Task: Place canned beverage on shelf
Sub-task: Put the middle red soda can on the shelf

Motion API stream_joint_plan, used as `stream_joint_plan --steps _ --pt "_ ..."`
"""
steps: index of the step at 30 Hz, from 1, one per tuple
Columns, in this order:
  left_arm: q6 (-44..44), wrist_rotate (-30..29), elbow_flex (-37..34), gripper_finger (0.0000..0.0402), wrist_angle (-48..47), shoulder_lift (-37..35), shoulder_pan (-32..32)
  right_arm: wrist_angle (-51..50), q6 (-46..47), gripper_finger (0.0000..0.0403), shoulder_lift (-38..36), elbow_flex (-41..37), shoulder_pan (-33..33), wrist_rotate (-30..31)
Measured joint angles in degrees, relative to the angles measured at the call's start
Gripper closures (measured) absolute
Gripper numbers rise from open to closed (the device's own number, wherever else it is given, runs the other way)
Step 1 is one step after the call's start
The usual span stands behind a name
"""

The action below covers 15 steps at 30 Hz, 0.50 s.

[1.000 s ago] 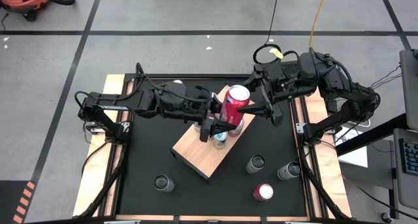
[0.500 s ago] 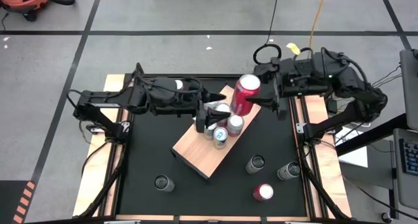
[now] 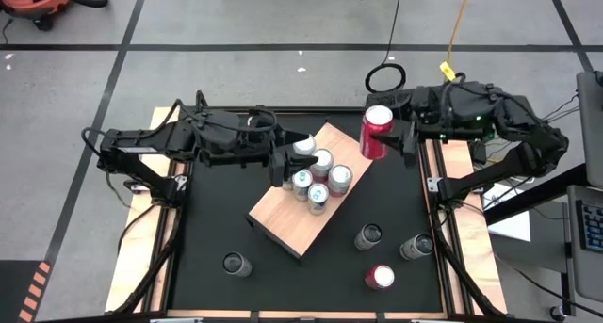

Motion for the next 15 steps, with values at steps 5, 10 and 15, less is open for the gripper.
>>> stream_joint_plan --steps 5,10,15 --pt "-2.08 -0.05 0.00 0.0008 -0.49 -0.04 -0.75 7.06 0.21 0.0126 -4.32 -10.93 0.58 -0.10" --pt "-3.91 -0.09 0.00 0.0008 -2.13 -0.16 -1.59 19.22 -0.50 0.0126 -9.14 -24.76 0.43 -0.04" --pt "-3.98 -0.39 0.00 0.0008 -2.14 -0.15 -2.36 27.07 -2.05 0.0126 -9.85 -32.95 -1.34 0.05"
